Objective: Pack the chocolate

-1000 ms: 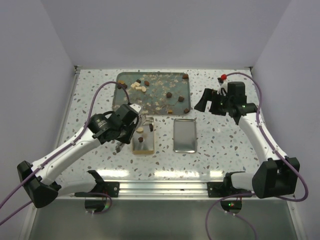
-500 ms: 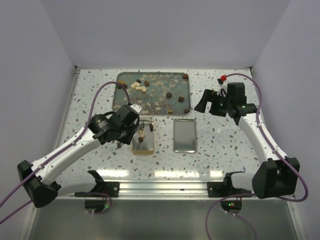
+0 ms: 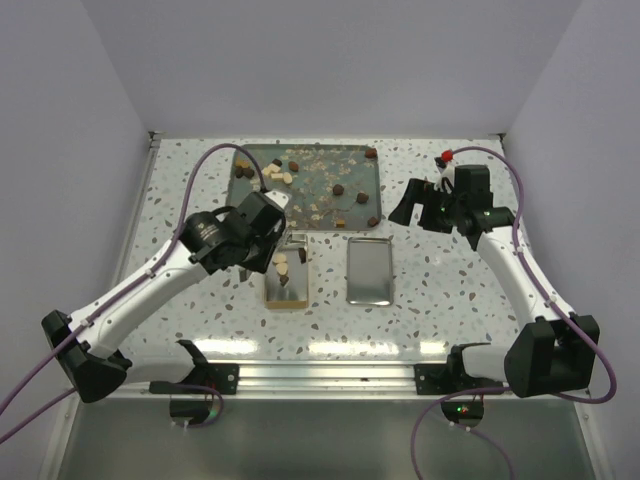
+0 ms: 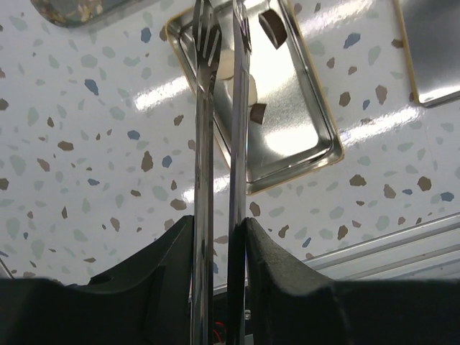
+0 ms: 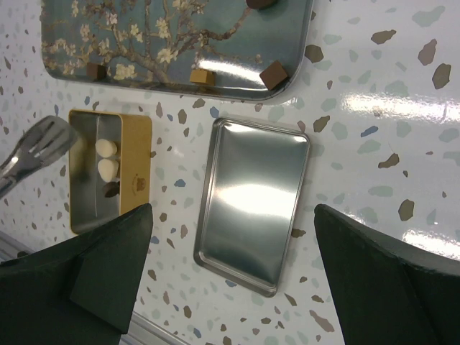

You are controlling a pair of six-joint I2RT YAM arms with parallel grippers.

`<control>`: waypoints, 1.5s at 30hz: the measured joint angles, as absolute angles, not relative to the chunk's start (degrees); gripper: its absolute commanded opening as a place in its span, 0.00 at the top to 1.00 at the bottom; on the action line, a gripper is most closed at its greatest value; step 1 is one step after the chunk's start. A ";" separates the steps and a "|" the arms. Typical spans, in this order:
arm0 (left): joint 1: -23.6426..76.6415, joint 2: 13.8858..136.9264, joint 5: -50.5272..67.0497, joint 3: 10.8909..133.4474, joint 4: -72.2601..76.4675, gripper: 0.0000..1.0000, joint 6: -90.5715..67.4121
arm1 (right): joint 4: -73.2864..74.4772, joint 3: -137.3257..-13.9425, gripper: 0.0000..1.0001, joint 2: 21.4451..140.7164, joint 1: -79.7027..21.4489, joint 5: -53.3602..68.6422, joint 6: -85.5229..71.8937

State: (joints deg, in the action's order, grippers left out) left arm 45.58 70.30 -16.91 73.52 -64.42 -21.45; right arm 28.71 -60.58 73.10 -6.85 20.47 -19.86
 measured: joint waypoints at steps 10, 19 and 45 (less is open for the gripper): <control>45.17 76.09 -21.34 85.10 -65.67 0.62 -18.37 | 28.71 -60.36 0.02 73.10 -6.85 20.45 -19.84; 36.80 84.55 -24.60 85.76 -61.12 0.62 -15.88 | 28.77 -59.68 0.03 73.10 -6.85 20.45 -19.44; 35.75 90.45 -23.83 77.82 -52.88 0.56 -15.20 | 29.32 -58.78 0.02 73.10 -6.85 20.27 -18.37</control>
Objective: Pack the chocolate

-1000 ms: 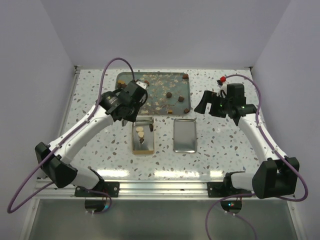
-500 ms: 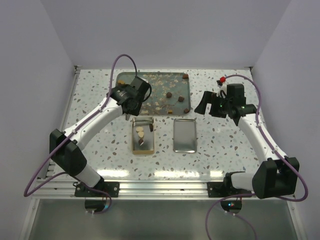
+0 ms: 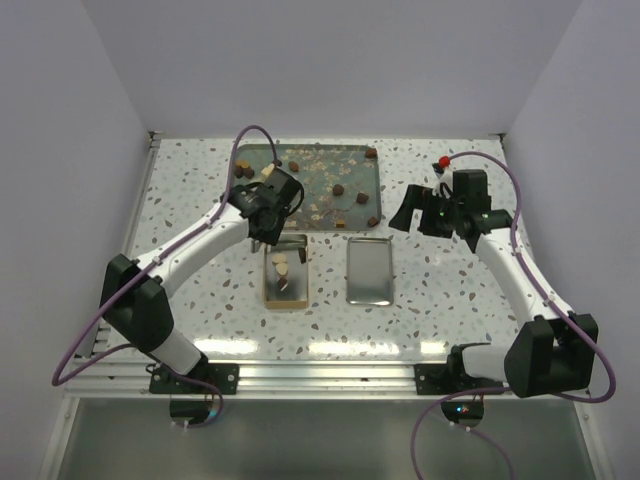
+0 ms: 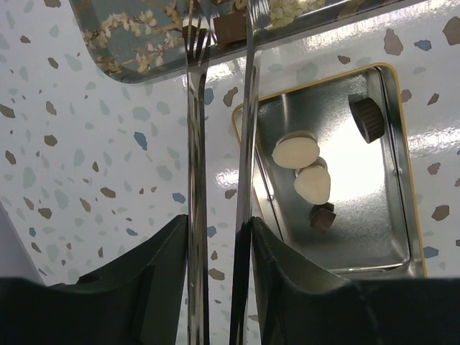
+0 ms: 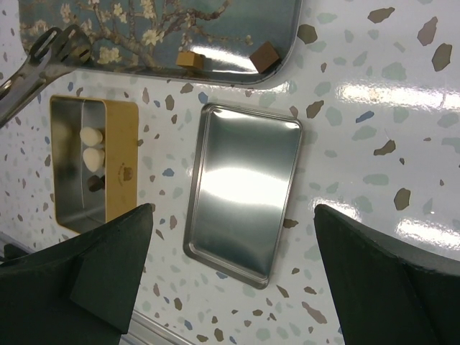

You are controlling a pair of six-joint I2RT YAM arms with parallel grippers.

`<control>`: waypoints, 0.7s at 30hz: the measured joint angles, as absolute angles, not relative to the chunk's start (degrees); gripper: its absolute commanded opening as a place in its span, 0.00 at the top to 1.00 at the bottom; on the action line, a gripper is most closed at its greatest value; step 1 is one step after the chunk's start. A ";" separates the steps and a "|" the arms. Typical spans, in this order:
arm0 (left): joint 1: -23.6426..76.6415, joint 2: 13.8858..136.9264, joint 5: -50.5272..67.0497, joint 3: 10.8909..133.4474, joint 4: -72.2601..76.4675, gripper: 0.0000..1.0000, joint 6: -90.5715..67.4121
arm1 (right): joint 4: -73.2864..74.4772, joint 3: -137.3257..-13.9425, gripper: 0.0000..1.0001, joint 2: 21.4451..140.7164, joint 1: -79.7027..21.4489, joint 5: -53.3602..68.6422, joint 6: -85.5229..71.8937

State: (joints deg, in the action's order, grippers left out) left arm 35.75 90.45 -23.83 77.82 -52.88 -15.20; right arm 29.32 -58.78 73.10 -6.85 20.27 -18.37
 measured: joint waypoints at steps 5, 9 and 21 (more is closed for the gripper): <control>35.75 90.67 -23.59 77.25 -51.64 0.56 -15.20 | 29.39 -58.78 0.03 73.10 -6.85 20.25 -18.35; 35.73 91.26 -23.62 77.23 -50.96 0.58 -15.20 | 29.56 -58.78 0.03 73.10 -6.85 20.25 -18.35; 35.75 91.39 -24.25 76.99 -51.20 0.60 -15.16 | 29.85 -58.78 0.03 73.10 -6.85 20.25 -18.33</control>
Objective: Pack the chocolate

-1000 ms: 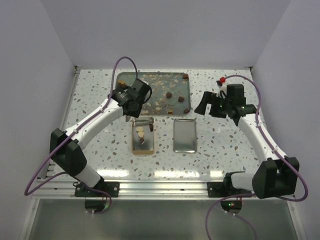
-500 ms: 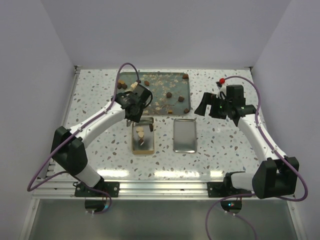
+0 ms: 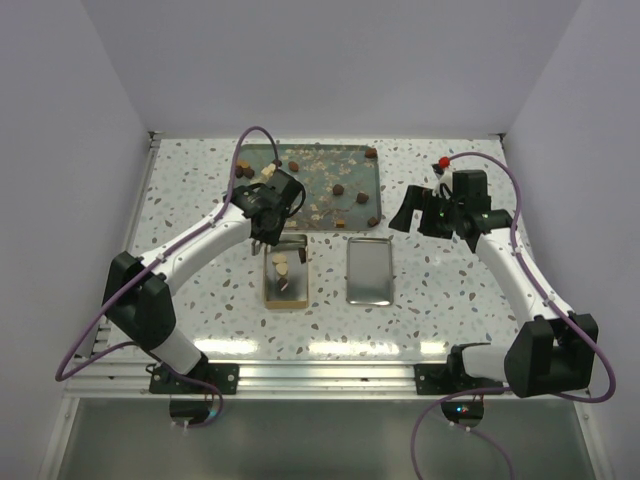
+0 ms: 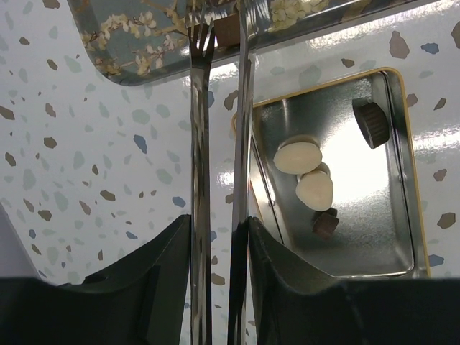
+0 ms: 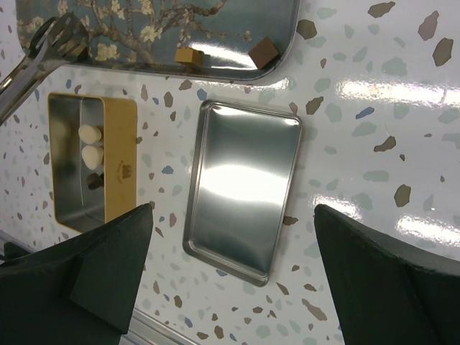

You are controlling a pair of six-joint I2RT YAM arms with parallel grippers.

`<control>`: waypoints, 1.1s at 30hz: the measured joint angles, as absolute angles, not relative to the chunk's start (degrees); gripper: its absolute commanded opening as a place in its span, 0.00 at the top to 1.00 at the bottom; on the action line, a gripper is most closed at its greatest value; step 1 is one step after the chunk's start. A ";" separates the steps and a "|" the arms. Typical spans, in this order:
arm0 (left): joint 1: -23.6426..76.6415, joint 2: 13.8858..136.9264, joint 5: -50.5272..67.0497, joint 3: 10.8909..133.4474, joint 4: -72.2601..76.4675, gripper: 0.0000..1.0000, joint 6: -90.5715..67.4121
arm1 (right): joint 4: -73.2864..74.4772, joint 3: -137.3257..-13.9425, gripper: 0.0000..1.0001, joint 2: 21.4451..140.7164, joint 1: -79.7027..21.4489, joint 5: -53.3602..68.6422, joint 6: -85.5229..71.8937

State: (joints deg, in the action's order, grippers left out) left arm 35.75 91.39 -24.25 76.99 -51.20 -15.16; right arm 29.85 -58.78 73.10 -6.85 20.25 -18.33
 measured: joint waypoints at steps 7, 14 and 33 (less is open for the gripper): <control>35.75 91.39 -24.25 76.97 -51.83 0.60 -14.31 | 29.95 -58.78 0.03 73.10 -6.85 20.25 -18.33; 35.75 91.39 -24.27 76.97 -52.01 0.63 -13.87 | 29.98 -58.78 0.02 73.10 -6.85 20.25 -18.33; 35.75 91.39 -24.10 76.99 -53.69 0.68 -12.16 | 30.35 -58.78 0.03 73.10 -6.85 20.27 -18.33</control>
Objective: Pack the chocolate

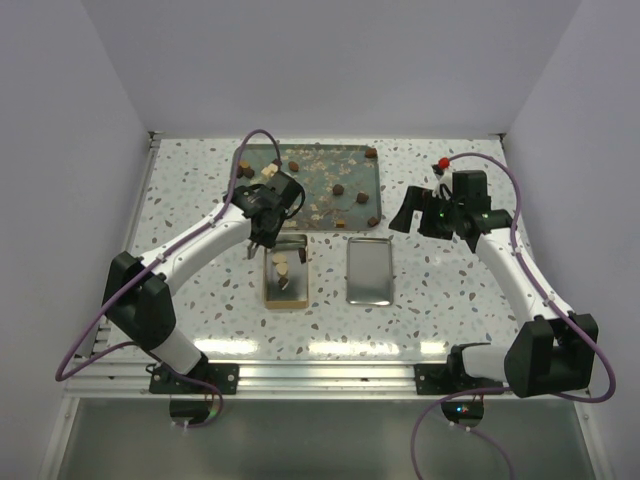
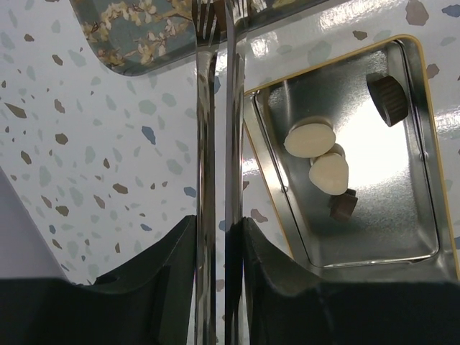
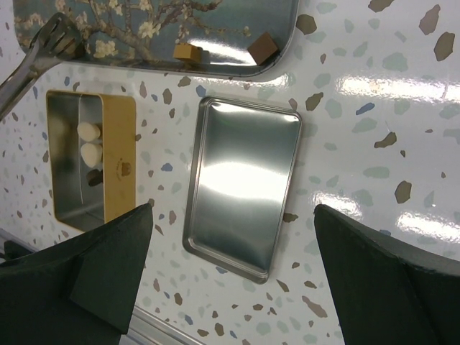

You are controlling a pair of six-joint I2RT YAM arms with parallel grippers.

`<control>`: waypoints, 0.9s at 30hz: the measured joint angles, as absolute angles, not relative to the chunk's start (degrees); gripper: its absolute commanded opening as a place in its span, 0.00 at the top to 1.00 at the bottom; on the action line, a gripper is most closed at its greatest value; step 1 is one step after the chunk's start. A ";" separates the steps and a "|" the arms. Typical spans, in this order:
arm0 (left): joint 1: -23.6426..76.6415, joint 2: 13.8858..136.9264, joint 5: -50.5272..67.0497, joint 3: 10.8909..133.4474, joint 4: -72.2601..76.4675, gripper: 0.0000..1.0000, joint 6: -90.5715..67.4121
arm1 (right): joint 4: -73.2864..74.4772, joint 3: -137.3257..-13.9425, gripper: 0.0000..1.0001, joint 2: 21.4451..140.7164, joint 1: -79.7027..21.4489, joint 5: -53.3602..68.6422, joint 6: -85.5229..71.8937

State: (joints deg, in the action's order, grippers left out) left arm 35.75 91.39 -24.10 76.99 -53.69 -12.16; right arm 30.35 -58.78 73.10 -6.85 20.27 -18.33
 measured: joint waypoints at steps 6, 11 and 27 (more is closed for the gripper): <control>36.03 91.39 -24.12 77.49 -54.81 0.68 -11.31 | 30.52 -58.78 0.03 73.10 -6.85 20.27 -18.28; 36.14 91.39 -24.32 80.55 -56.51 0.69 -11.27 | 30.63 -58.78 0.02 73.10 -6.85 20.27 -18.24; 37.69 88.77 -23.90 85.34 -61.41 0.69 -10.87 | 30.85 -58.78 0.02 73.10 -6.85 20.27 -17.93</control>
